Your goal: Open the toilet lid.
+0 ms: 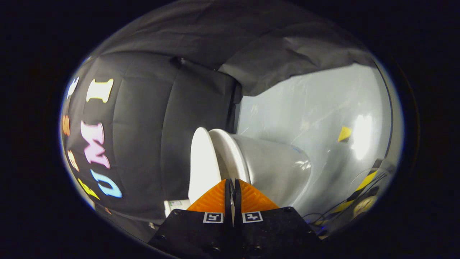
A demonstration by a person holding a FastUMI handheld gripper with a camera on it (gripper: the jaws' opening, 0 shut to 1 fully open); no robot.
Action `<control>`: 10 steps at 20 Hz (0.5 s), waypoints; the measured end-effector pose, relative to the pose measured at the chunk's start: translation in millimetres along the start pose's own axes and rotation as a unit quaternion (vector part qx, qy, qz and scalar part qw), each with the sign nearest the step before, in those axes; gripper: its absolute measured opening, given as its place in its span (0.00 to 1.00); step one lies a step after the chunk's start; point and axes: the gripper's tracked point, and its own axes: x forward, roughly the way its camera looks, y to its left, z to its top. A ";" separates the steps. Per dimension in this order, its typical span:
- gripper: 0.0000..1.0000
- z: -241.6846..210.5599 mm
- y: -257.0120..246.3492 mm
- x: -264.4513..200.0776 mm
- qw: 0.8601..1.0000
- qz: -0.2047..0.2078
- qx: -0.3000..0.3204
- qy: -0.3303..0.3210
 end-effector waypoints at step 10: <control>0.05 -39.5 158.1 -81.9 0.975 0.041 -0.203 -0.076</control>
